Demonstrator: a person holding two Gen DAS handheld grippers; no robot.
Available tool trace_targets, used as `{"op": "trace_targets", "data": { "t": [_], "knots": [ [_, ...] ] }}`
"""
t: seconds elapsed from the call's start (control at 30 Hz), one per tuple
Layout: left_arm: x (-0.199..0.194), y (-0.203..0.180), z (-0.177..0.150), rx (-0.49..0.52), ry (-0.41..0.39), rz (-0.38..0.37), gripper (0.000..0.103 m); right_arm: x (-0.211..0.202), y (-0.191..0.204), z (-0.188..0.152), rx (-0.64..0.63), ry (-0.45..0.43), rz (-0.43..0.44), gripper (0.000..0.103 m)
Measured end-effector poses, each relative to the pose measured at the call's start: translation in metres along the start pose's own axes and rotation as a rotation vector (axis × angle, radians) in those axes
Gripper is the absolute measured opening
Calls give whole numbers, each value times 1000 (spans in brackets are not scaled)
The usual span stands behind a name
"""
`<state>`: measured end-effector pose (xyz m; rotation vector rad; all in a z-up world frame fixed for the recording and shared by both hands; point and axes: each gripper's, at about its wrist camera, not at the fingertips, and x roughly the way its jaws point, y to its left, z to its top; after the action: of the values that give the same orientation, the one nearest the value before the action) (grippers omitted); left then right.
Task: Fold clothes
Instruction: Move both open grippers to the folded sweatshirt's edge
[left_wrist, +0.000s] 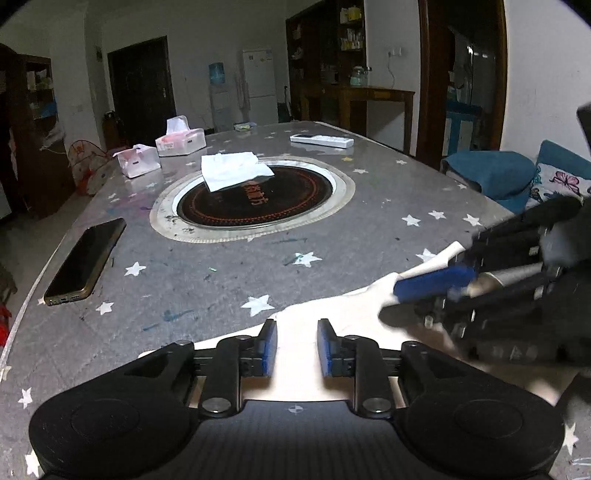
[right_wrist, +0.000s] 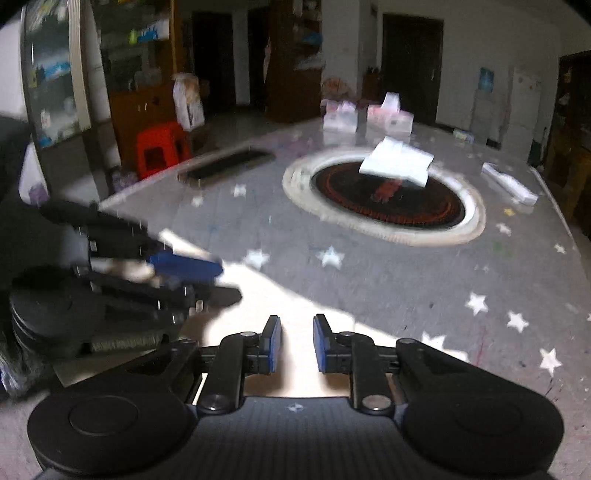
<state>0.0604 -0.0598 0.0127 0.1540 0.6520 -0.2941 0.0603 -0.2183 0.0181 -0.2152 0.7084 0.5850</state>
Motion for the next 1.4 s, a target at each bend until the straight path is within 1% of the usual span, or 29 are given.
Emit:
{"op": "trace_targets", "data": {
  "t": [0.07, 0.17, 0.27, 0.3, 0.37, 0.43, 0.47, 0.5, 0.57, 0.67, 0.73, 0.83, 0.9, 1.0, 1.1, 1.17, 1.2, 1.27, 1.37, 1.4],
  "knots": [
    [-5, 3, 0, -23, -2, 4, 28, -1, 3, -2, -26, -6, -5, 19],
    [-23, 2, -5, -13, -33, 4, 28, -20, 9, 0, -26, -47, 13, 19],
    [-44, -4, -15, -2, -50, -7, 28, -36, 24, -6, -66, -57, 33, 20],
    [-50, -6, -19, -1, -50, -10, 28, -41, 29, -9, -76, -56, 43, 22],
    [-62, -12, -29, 2, -53, -24, 29, -50, 38, -19, -83, -55, 60, 31],
    [-70, -19, -41, 11, -53, -29, 34, -58, 46, -30, -83, -52, 72, 32],
    [-74, -22, -47, 15, -54, -31, 36, -60, 49, -37, -81, -48, 71, 35],
    [-77, -26, -52, 22, -54, -30, 40, -61, 52, -43, -78, -45, 69, 36],
    [-78, -30, -61, 19, -53, -22, 41, -64, 57, -53, -78, -45, 59, 36],
    [-85, -31, -64, -12, -65, -16, 42, -77, 59, -61, -62, -83, 40, 38],
    [-92, -28, -65, -37, -82, -11, 45, -91, 58, -65, -39, -115, 47, 41],
    [-94, -24, -69, -70, -78, -13, 47, -95, 53, -76, -12, -103, 42, 45],
    [-91, -21, -74, -91, -76, -16, 47, -97, 49, -83, 5, -96, 38, 46],
    [-91, -20, -75, -113, -75, -16, 48, -99, 49, -89, -6, -115, 40, 48],
    [-94, -18, -76, -130, -72, -24, 48, -109, 46, -85, 12, -145, 50, 51],
    [-94, -17, -78, -134, -73, -27, 48, -108, 41, -85, 26, -148, 36, 53],
    [-94, -17, -79, -136, -74, -27, 48, -107, 38, -86, 34, -148, 30, 53],
    [-94, -17, -79, -138, -73, -28, 48, -98, 32, -89, 66, -106, 34, 53],
    [-97, -17, -77, -132, -68, -32, 48, -99, 29, -83, 73, -113, 38, 53],
    [-97, -16, -75, -132, -67, -32, 48, -103, 29, -79, 69, -137, 40, 53]
  ]
}}
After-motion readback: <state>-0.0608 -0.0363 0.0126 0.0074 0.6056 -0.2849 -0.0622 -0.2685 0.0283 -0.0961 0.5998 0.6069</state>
